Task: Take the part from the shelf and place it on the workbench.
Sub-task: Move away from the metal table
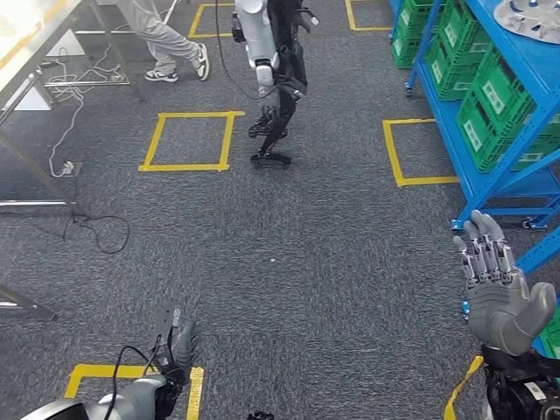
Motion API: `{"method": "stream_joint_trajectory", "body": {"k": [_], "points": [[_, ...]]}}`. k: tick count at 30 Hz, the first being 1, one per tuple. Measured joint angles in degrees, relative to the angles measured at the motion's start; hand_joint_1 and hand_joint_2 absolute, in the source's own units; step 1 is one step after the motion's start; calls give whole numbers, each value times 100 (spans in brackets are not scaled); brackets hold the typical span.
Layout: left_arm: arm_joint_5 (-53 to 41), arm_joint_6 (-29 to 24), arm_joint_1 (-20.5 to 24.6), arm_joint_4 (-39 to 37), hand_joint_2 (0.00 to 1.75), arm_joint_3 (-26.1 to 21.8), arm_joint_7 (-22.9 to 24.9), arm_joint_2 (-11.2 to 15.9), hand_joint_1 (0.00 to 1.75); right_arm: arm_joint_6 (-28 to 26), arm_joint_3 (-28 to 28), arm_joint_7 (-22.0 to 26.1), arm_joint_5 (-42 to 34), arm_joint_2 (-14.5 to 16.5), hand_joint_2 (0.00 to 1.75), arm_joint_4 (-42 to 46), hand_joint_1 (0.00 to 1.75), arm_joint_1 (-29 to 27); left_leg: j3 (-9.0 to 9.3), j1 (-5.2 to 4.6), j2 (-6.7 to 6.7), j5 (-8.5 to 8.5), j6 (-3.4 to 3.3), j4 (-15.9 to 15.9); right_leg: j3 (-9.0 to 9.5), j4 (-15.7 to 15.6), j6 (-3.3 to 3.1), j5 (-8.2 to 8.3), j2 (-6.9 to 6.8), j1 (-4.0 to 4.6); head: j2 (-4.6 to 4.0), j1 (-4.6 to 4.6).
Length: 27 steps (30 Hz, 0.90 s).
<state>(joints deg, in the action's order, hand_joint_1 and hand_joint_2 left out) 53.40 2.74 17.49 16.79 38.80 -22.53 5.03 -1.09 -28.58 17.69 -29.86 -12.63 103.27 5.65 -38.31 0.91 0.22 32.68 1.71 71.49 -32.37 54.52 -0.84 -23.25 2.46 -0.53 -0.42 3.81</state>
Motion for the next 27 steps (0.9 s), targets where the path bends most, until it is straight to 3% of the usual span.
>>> {"method": "stream_joint_trajectory", "body": {"k": [2, 4, 5, 7, 8, 10, 12, 13, 14, 15, 17, 19, 21, 23, 25, 27], "points": [[0, -1, 7, 0, 0, 0, 4, 1, 0, 11, 2, -8, 9, 0, 0, 0, 0, 3, 271, 2, -119, -465, -44, -719, 9, 8, 6, 0, 152, -1, 0, 8], [0, -1, 23, 0, 0, 1, 6, 12, 0, 44, 9, -28, 29, 0, 0, -1, 0, 14, 571, 17, -343, -769, -84, -1463, -19, 42, 41, -6, 291, 10, 0, 8], [4, -1, 28, 0, 0, 1, 7, 15, 0, 61, 17, -44, 39, 0, 0, -2, 0, 23, 639, 15, -412, -806, -94, -1639, -41, 53, 73, -6, 354, 8, 0, 3], [14, -5, 42, 0, 0, 1, 8, 15, 0, 89, 30, -69, 55, 2, 0, -3, 0, 35, 664, 2, -358, -793, -110, -1708, -77, 41, 155, 11, 472, -11, 0, -6], [19, -8, 55, 0, 0, 2, 8, 5, 0, 98, 35, -79, 59, 3, 0, -4, 0, 37, 676, 7, -305, -805, -137, -1732, -101, 48, 189, 6, 456, -19, 0, -7], [24, -10, 76, 1, 0, 2, 8, -7, 0, 109, 40, -90, 64, 4, 0, -7, 0, 66, 706, 24, -191, -829, -188, -1778, -236, 303, 243, -161, 216, -12, 0, -50], [52, -10, 66, 1, 0, 2, 8, 0, 0, 119, 37, -108, 62, 4, 0, -28, 0, 138, 722, 8, -66, -827, -217, -1790, -556, 1019, 280, -531, -83, -12, 0, -111], [78, -10, 56, 0, 0, 2, 8, 10, 0, 132, 30, -116, 54, 4, 0, -48, 0, 172, 724, -3, 2, -821, -227, -1789, -731, 1407, 295, -682, -147, -19, 0, -126], [104, -10, 48, 0, 0, 1, 8, 21, 0, 153, 22, -119, 36, 4, 0, -75, 0, 197, 728, -10, 71, -814, -230, -1788, -833, 1642, 304, -734, -182, -23, 0, -128], [129, -8, 46, 0, 0, 1, 8, 32, 0, 180, 14, -115, 13, 4, 0, -107, 0, 219, 734, -13, 135, -806, -229, -1786, -838, 1674, 308, -685, -207, -24, 0, -129], [176, -2, 47, 0, 0, 0, -1, 50, 0, 250, -11, -90, -44, 4, 0, -172, 0, 288, 768, -15, 256, -776, -203, -1784, -513, 1067, 293, -332, -323, -24, 0, -130], [214, 8, 47, 0, 0, -2, -28, 80, 0, 324, -40, -40, -87, 8, 0, -244, 0, 401, 801, -44, 365, -739, -156, -1774, -123, 335, 247, -101, -555, 20, 0, -132], [236, 19, 42, 0, 0, -11, -57, 115, 0, 384, -59, 19, -112, 22, 0, -340, 0, 492, 812, -80, 474, -724, -108, -1772, -6, 101, 172, -103, -630, 68, 0, -120], [254, 24, 42, 0, 0, -23, -74, 131, 0, 433, -71, 63, -119, 43, 0, -434, 0, 525, 827, -78, 541, -697, -56, -1762, -4, 72, 90, -80, -505, 65, 0, -103], [266, 26, 44, 0, 0, -29, -87, 140, 0, 477, -83, 96, -120, 72, 0, -505, 0, 566, 731, -54, 354, -508, -9, -1494, 7, 39, 18, -50, -390, 47, 0, -86], [274, 27, 20, 0, 0, -32, -94, 158, 0, 501, -91, 116, -120, 105, 0, -578, 0, 615, 369, -40, 92, -143, 12, -741, 4, 26, -36, -34, -274, 40, 0, -54]]}}
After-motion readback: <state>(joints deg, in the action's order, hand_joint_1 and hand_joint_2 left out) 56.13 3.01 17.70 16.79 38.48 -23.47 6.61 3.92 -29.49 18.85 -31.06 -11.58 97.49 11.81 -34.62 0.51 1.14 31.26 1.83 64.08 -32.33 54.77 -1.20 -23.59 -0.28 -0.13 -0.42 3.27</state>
